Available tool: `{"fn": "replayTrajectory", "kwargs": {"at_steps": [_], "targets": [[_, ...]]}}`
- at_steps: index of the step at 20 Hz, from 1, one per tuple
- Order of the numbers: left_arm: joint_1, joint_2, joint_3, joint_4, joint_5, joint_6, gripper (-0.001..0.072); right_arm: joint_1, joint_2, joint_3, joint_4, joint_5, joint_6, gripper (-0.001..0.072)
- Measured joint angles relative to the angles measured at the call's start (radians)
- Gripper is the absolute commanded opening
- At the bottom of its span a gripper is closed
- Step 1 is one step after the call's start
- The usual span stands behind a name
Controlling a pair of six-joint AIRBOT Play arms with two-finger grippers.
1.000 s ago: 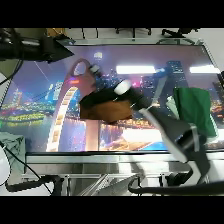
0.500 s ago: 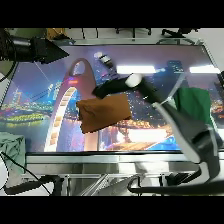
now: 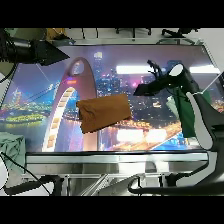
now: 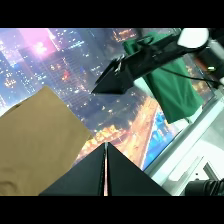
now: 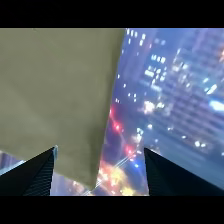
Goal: Fold the shirts.
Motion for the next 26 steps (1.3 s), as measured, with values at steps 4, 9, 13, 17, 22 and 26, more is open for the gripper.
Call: {"fn": "replayTrajectory", "kwargs": {"at_steps": [4,9,13,17,22,26], "targets": [[0.000,0.000,0.000,0.000,-0.007,0.000,0.0013,0.017,-0.107,-0.016,0.104,0.024,-0.055,0.0660],[0.000,0.000,0.000,0.000,-0.012,0.000,0.0013,0.059,-0.205,-0.020,0.227,0.033,-0.120,0.0453],[0.000,0.000,0.000,0.000,-0.013,-0.001,0.0013,0.075,-0.226,-0.017,0.335,0.032,-0.185,0.0015],[0.000,0.000,0.000,0.000,-0.016,-0.001,0.0013,0.041,-0.170,0.021,0.447,0.045,-0.222,0.0014],[0.000,0.000,0.000,0.004,-0.016,-0.001,0.0013,-0.133,-0.016,0.082,0.489,0.051,-0.179,0.0014],[0.000,0.000,0.000,0.007,-0.022,-0.001,0.0013,-0.370,0.121,0.107,0.500,0.053,-0.109,0.0014]]}}
